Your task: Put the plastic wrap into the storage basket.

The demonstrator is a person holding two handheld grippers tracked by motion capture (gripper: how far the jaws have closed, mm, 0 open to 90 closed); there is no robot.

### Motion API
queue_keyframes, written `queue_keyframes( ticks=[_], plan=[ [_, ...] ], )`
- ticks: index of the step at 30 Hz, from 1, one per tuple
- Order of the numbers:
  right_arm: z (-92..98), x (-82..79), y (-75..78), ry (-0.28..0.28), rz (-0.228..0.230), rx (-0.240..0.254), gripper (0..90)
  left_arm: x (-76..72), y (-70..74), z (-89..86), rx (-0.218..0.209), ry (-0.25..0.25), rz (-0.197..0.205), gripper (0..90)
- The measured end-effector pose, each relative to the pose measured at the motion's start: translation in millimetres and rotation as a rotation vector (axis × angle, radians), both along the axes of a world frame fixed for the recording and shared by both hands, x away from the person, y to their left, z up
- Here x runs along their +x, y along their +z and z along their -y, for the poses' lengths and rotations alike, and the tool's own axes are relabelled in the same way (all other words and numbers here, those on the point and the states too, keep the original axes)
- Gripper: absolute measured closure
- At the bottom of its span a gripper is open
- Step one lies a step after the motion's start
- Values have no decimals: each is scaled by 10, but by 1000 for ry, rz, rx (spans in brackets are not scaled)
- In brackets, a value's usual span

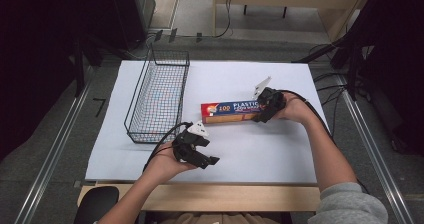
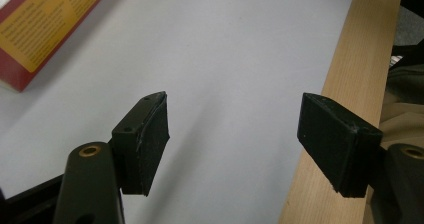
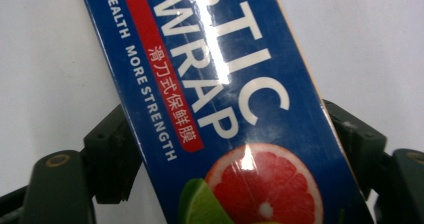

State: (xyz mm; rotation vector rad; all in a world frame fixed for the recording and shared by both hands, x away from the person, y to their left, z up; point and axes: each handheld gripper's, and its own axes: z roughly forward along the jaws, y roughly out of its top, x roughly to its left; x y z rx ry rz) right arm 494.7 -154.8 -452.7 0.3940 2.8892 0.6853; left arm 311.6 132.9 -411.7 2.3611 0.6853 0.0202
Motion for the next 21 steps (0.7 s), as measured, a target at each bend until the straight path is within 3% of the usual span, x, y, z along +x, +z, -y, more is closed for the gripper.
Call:
queue_keyframes(
  ticks=[3,8,12,19,21],
  plan=[
    [35,11,32,15,-19,27,293,7,-1,-17,2,7,-2,294],
    [75,-3,72,35,-30,33,339,7,0,-21,-2,6,-3,294],
    [124,28,76,7,-115,73,398,9,9,-34,-3,10,-1,295],
    [141,17,134,-54,-168,77,406,16,15,-46,-5,9,-2,295],
    [147,13,156,-53,-158,84,406,16,20,-50,-9,10,-2,295]
  ],
)
